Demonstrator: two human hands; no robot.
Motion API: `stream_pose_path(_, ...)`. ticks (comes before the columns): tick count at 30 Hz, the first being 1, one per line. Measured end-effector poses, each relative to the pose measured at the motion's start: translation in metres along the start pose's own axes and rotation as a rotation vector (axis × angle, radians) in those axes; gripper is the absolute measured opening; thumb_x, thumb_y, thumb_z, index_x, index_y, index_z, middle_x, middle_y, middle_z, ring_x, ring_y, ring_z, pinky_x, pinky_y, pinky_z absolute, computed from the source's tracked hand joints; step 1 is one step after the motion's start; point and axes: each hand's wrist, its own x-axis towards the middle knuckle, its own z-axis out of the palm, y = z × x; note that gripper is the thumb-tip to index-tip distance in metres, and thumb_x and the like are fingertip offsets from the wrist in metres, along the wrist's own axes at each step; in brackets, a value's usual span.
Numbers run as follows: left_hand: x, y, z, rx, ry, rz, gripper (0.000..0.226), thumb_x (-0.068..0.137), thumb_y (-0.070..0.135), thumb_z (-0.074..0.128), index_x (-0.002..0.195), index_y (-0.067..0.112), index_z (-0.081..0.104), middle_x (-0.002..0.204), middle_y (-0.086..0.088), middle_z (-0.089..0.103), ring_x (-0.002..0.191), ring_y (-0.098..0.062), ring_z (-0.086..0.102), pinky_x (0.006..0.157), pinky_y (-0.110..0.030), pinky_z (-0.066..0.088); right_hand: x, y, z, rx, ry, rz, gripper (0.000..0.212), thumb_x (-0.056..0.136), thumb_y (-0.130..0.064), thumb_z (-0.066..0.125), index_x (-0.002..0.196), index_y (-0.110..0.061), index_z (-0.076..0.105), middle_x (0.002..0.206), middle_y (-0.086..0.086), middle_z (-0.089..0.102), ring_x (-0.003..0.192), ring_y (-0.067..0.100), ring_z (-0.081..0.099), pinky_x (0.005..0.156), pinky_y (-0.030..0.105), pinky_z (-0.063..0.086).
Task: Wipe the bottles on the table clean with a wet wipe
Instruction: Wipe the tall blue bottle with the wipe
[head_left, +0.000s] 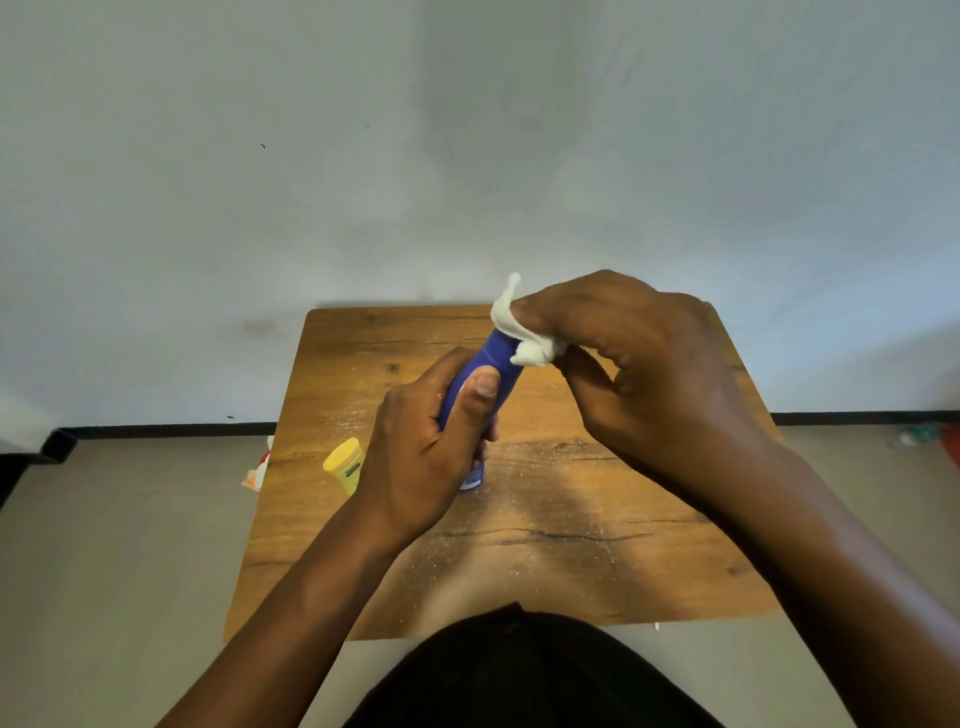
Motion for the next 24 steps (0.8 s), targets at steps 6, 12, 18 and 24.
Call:
stream_pose_path(6, -0.004, -0.014, -0.005, -0.079, 0.012, -0.092, 0.072, 0.097, 0.076, 0.035, 0.110, 0.012, 0.065, 0.073, -0.005, 0.068, 0.060, -0.025, 0.068, 0.059, -0.045, 0.059, 0.003, 0.008, -0.007, 0.261, -0.155, 0.429, 0.006, 0.086, -0.023, 0.086, 0.086, -0.027, 0.081, 0.083, -0.013, 0.077, 0.077, 0.008, 0.070, 0.070, 0.038, 0.057)
stream_pose_path(12, -0.004, -0.008, -0.009, -0.235, 0.014, -0.111, 0.076, 0.094, 0.078, 0.040, 0.114, 0.008, 0.065, 0.076, -0.012, 0.067, 0.062, -0.028, 0.066, 0.060, -0.042, 0.058, 0.005, -0.002, 0.006, 0.439, 0.065, 0.599, 0.013, 0.090, -0.018, 0.081, 0.103, -0.020, 0.081, 0.090, -0.010, 0.079, 0.084, 0.009, 0.072, 0.072, 0.029, 0.058)
stream_pose_path(18, 0.000, 0.006, 0.000, -0.296, 0.149, -0.193, 0.054, 0.110, 0.051, 0.032, 0.089, 0.012, 0.064, 0.068, -0.002, 0.070, 0.057, -0.014, 0.066, 0.055, -0.023, 0.052, 0.000, -0.041, 0.034, 0.339, 0.086, 0.303, 0.031, 0.103, -0.016, 0.063, 0.133, -0.009, 0.066, 0.119, -0.001, 0.073, 0.105, 0.008, 0.066, 0.090, 0.016, 0.049)
stream_pose_path(24, 0.011, 0.020, 0.001, -0.536, 0.377, -0.432, 0.060, 0.108, 0.058, 0.034, 0.112, 0.010, 0.070, 0.099, -0.012, 0.070, 0.091, -0.026, 0.066, 0.082, -0.044, 0.052, -0.024, -0.043, 0.061, 0.141, -0.155, 0.129, 0.052, 0.100, -0.006, 0.057, 0.151, -0.007, 0.051, 0.155, 0.012, 0.054, 0.144, 0.023, 0.050, 0.118, 0.031, 0.041)
